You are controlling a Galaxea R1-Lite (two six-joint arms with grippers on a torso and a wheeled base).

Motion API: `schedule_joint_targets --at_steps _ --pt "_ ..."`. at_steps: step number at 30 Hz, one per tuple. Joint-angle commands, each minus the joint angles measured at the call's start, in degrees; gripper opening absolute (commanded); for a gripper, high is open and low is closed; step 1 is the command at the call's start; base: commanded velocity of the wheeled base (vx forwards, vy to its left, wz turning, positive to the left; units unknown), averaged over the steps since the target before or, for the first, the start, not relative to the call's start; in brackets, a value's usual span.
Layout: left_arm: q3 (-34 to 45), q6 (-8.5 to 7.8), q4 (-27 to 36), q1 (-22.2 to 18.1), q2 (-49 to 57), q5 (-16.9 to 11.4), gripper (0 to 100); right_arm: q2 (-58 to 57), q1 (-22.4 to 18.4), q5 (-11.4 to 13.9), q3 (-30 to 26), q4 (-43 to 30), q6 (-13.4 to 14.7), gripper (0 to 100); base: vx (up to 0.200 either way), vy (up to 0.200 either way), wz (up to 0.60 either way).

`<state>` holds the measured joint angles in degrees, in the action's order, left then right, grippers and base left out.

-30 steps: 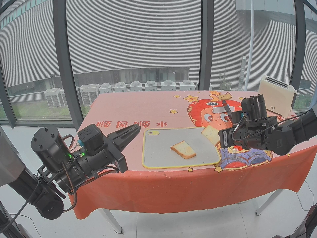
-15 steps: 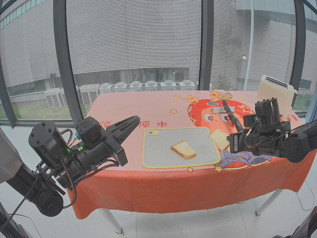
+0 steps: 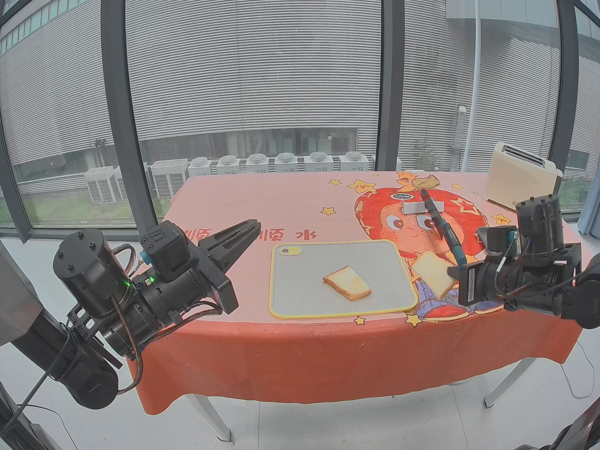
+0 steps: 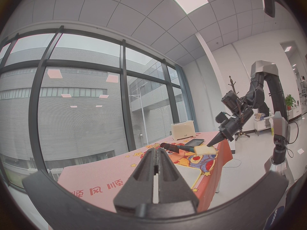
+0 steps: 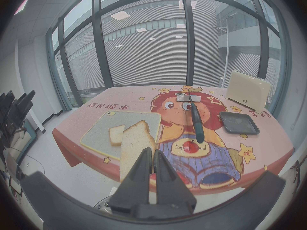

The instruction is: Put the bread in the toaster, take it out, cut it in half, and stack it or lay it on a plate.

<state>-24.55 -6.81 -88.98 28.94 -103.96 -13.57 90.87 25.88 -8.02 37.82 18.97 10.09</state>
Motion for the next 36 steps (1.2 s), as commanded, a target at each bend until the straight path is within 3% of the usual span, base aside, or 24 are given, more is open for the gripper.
schedule_joint_targets --at_steps 1,8,12,36 --pt "0.38 0.05 -1.02 -0.64 -1.51 -0.05 0 -3.68 0.66 -0.42 -2.83 1.42 -0.16 0 0.0 0.0 0.0" --pt "1.26 0.13 -1.02 -0.46 -2.47 -0.05 0 -3.51 2.95 -0.77 -5.47 7.13 -0.25 0 0.0 0.0 0.0" --pt "1.0 0.22 -1.02 -0.38 -3.35 -0.05 0 -3.33 4.18 -2.96 -6.0 9.33 -0.07 0 0.0 0.0 0.0" --pt "0.91 1.01 -1.02 -0.2 -3.18 -0.05 0 -2.98 4.53 -3.49 -6.26 9.42 -0.07 0 0.0 0.0 0.0"
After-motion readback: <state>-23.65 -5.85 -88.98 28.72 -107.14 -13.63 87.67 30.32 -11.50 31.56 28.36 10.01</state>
